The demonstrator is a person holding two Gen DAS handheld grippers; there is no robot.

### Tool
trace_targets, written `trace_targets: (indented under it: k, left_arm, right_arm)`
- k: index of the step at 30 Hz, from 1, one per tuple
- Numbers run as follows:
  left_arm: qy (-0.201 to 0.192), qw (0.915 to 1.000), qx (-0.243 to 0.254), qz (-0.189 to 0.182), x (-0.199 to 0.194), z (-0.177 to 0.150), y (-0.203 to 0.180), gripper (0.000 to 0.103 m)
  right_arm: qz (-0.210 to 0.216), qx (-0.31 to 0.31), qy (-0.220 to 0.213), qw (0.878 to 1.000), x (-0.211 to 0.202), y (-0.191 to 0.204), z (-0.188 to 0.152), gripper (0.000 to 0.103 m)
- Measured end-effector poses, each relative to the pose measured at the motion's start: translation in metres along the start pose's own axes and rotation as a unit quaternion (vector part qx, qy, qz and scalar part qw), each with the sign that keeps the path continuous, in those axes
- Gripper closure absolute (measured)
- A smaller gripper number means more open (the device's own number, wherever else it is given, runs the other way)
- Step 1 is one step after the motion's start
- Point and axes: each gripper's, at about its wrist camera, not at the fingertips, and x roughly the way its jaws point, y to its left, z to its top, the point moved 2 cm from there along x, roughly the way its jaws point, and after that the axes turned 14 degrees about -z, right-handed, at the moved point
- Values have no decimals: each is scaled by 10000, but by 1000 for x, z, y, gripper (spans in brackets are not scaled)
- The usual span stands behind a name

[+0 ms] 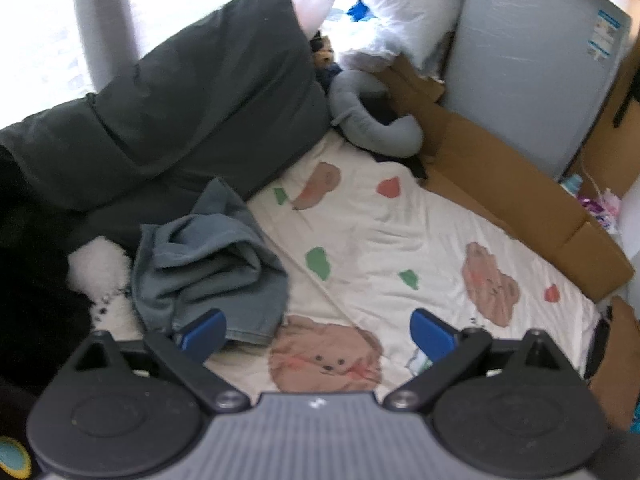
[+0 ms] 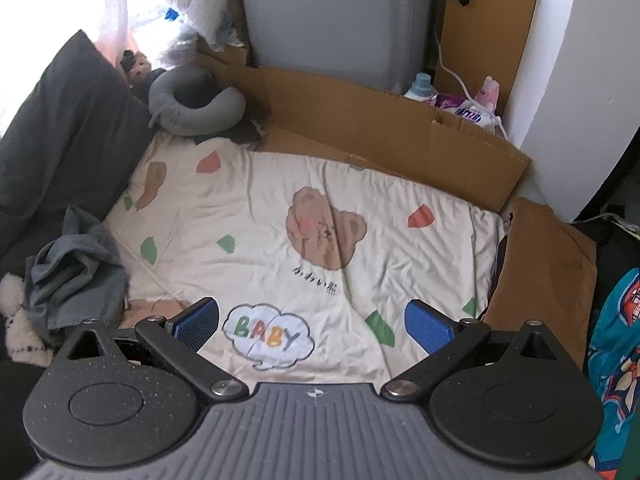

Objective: Fold clothes
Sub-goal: 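Move the left gripper toward the crumpled blue jeans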

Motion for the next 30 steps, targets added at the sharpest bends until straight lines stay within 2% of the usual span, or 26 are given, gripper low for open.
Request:
trace_targets:
  k: [5,9,13,16,20,30]
  left_arm:
    - [116,9999,-57,44,14,4,20,7]
    - [244,9994,-135,195,24,1,33,10]
    - [231,9993,-270,86,32,0,45,10]
    - [278,9989,-371,-5,40,-3,55,11]
    - [345,9985,-358,209,52,-4,68,12]
    - [340,9967,-705,198,90,0,103,16]
  right_arm:
    - [17,189,11,9998,17,-2,11,1]
    - [-148,62,-54,9999,25,0,20,1]
    - [-191,40,-86,9998,34,1,30,1]
    - [-105,-79,-201,9997,38,7,36,1]
    - [27,-264,-353,9990,45,16,43,1]
    - [147,-708,-433,9964,88,55,58,2]
